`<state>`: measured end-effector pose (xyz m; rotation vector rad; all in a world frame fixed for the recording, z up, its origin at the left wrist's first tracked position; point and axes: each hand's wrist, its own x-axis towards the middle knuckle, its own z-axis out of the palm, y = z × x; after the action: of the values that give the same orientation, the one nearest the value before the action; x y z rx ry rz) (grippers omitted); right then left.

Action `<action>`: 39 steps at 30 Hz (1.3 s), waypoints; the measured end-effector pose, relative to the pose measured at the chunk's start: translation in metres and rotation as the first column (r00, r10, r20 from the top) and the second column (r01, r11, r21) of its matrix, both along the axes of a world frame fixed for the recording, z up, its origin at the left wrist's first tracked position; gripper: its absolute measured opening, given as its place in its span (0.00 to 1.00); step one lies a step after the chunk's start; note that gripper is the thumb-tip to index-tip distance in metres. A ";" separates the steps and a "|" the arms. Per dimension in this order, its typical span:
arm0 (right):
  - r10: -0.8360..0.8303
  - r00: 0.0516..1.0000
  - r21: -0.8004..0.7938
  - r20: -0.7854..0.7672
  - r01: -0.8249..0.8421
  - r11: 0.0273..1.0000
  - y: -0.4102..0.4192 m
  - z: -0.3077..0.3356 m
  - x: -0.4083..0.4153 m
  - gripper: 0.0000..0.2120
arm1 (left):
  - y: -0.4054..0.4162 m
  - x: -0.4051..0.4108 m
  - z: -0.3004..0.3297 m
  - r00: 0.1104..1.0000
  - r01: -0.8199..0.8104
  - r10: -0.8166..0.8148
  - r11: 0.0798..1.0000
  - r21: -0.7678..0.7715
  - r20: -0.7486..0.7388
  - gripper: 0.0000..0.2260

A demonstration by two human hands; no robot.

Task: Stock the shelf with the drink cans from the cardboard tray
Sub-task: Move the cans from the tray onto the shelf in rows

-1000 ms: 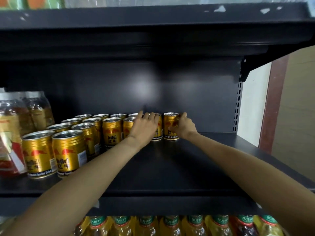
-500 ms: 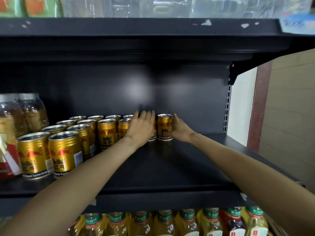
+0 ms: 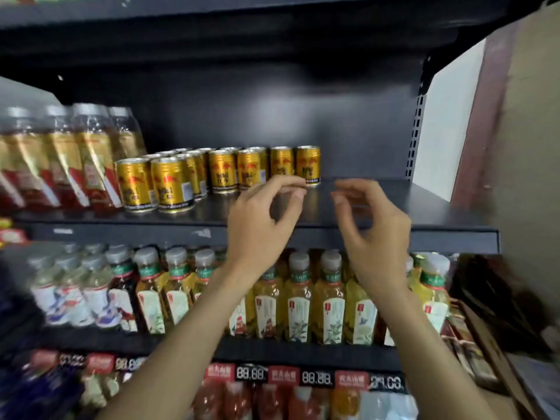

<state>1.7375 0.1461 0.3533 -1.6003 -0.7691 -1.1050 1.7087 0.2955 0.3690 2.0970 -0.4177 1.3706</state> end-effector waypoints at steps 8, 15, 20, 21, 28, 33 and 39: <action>-0.019 0.972 -0.363 -0.236 -0.070 0.929 -0.014 -0.158 -0.094 0.10 | -0.008 -0.101 -0.172 0.957 -0.165 0.102 0.961 -0.221 -0.270 0.11; -0.149 0.745 -0.615 -0.650 -0.401 0.679 -0.032 -0.298 -0.157 0.15 | 0.030 -0.186 -0.302 0.569 -0.275 0.127 0.960 -0.042 -0.812 0.09; -0.226 0.533 -0.572 -0.815 -0.681 0.457 -0.035 -0.349 -0.185 0.33 | 0.037 -0.226 -0.352 0.290 -0.077 0.157 0.987 0.140 -0.944 0.21; -0.252 0.506 -0.564 -0.825 -0.711 0.419 -0.037 -0.356 -0.188 0.37 | 0.035 -0.230 -0.357 0.293 -0.018 0.177 0.984 0.180 -0.940 0.23; -0.398 0.431 -0.582 -0.810 -0.669 0.461 -0.034 -0.396 -0.209 0.43 | 0.017 -0.243 -0.393 0.195 0.194 0.457 0.850 0.490 -0.868 0.45; -0.375 0.312 -0.486 -0.873 -0.616 0.620 -0.023 -0.405 -0.214 0.41 | 0.018 -0.234 -0.407 0.254 0.176 0.463 0.842 0.511 -0.849 0.38; -0.026 0.066 -0.048 -0.997 -0.352 0.935 -0.036 -0.357 -0.197 0.36 | 0.026 -0.223 -0.375 0.339 -0.069 -0.069 0.993 -0.098 -0.938 0.33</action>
<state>1.5402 0.1098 -0.0033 -1.9471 -0.0711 0.5249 1.4857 0.3214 -0.0064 2.3549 0.1865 -0.0593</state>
